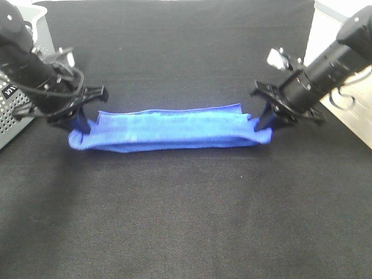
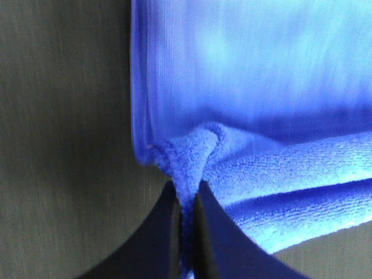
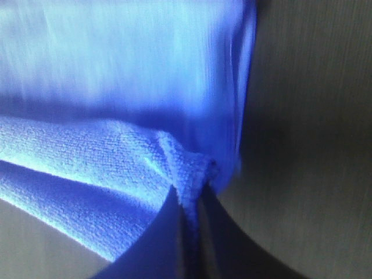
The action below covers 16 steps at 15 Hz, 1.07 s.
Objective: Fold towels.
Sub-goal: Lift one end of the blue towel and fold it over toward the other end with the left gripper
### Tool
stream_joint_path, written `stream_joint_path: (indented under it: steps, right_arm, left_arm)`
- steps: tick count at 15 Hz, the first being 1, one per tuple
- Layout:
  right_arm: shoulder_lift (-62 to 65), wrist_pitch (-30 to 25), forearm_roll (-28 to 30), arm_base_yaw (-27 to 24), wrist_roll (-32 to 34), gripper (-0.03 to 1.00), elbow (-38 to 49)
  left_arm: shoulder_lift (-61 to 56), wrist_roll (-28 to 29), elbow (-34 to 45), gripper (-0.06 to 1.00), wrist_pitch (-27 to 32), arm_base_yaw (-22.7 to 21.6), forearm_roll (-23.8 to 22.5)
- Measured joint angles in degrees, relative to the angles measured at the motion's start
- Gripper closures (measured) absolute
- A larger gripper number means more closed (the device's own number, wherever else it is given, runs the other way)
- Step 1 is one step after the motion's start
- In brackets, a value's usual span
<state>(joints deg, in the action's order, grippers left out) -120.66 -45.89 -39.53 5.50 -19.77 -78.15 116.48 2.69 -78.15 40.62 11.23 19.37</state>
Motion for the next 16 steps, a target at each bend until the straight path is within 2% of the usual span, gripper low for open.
stream_joint_path:
  steps: [6,8,9,10,11,12,13,14,15,16]
  right_arm:
    - [-9.28,0.17,0.57,0.00,0.86,0.97,-14.90]
    - [-11.69,0.46,0.63,0.00,0.86,0.97,-17.07]
    - [-12.78,0.57,0.63,0.00,0.86,0.95,-17.13]
    - [-13.52,0.57,0.69,0.00,0.92,0.88,-17.13]
    - [-13.52,0.57,0.69,0.00,0.92,0.88,-17.13]
    - [-13.69,0.57,1.03,0.00,0.92,0.73,-17.19]
    - [-13.75,0.63,1.15,-0.06,0.92,0.55,-17.19]
    - [-13.41,0.52,0.74,-0.06,0.92,0.30,-17.53]
    - [-12.89,0.46,1.20,-0.06,0.92,0.21,-17.59]
    - [-12.15,0.00,2.35,-0.06,0.92,0.17,-17.59]
  left_arm:
    - [8.42,0.17,-9.68,0.92,-5.96,0.00,-2.58]
    - [10.89,0.17,-10.83,0.92,-7.39,0.00,-2.75]
    - [11.57,0.17,-11.06,0.91,-7.51,0.00,-2.52]
    - [11.97,0.23,-11.17,0.88,-7.73,0.00,-2.35]
    - [11.97,0.23,-11.17,0.88,-7.73,0.00,-2.35]
    - [12.03,0.23,-11.23,0.80,-8.08,0.00,-2.12]
    - [12.03,0.23,-11.23,0.64,-8.59,-0.06,-1.95]
    - [12.03,0.23,-11.23,0.38,-8.94,-0.06,-2.01]
    - [12.03,0.23,-11.23,0.27,-8.94,-0.06,-2.12]
    - [11.92,0.23,-11.23,0.22,-8.82,-0.06,-2.98]
